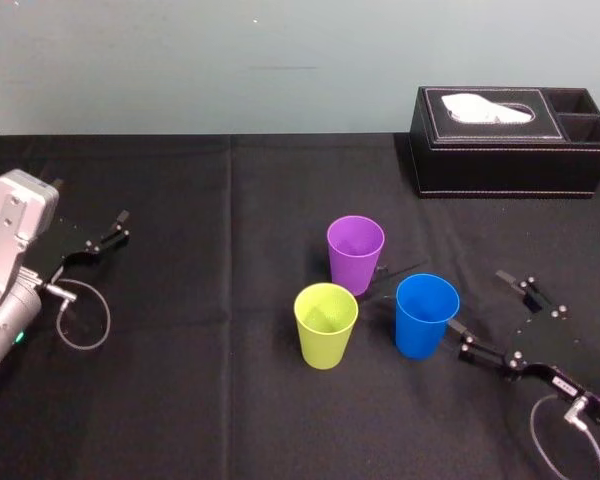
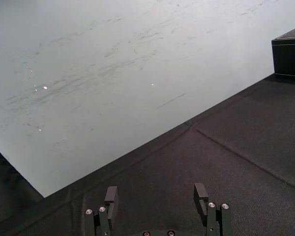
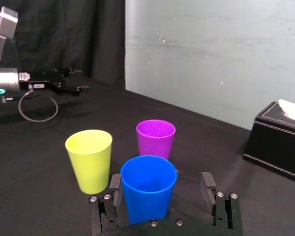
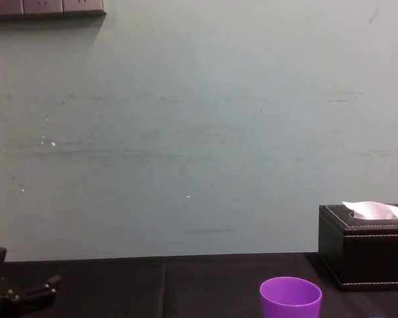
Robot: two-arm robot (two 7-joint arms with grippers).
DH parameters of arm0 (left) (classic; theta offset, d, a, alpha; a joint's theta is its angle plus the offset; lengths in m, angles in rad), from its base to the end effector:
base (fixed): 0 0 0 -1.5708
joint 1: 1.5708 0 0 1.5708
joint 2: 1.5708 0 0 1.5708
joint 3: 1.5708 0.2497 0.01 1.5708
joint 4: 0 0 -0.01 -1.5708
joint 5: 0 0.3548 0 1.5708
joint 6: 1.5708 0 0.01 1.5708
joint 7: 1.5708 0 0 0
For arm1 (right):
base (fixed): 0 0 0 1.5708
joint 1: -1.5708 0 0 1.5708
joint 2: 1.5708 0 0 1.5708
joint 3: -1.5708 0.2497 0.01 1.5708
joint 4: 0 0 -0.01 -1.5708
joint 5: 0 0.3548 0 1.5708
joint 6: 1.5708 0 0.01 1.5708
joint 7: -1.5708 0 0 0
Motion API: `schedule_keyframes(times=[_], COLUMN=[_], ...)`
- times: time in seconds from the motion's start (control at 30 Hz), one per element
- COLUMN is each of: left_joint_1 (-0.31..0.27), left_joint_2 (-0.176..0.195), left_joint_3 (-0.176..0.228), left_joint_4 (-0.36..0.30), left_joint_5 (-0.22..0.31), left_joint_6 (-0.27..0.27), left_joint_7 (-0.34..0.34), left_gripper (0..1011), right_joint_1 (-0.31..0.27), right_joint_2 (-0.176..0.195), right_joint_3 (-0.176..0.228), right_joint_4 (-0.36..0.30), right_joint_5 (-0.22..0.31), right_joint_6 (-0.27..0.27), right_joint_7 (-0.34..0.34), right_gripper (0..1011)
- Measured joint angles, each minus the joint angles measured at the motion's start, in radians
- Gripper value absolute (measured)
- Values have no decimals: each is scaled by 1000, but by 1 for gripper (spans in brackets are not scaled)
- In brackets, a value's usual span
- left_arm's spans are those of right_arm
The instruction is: Stack the three plastic cups sequentially using one hand.
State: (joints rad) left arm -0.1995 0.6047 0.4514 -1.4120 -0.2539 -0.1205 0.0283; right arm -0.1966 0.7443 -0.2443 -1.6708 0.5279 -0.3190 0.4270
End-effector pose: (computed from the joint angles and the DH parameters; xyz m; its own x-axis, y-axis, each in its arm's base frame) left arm 0.3950 0.0476 -0.2786 0.2923 0.8803 0.3738 -0.9553 0.2873 0.0703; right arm 0.3121 -0.0842 -0.2889 0.6592 -0.7390 0.1394 0.7483 0.6629 -0.0241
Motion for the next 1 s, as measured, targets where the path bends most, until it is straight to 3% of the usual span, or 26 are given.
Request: schedule_keyframes(times=[0.5, 1.0], left_joint_1=[0, 0], left_joint_2=[0, 0], left_joint_3=[0, 0], left_joint_4=[0, 0], left_joint_5=[0, 0], left_joint_6=[0, 0], left_joint_7=[0, 0], left_gripper=[1011, 1011], right_joint_1=[19, 20], right_joint_2=[-59, -98], right_joint_3=[-28, -12], right_joint_4=[30, 39], right_joint_5=[-55, -81], right_joint_6=[34, 47], right_joint_7=[35, 57], right_gripper=[1004, 1004])
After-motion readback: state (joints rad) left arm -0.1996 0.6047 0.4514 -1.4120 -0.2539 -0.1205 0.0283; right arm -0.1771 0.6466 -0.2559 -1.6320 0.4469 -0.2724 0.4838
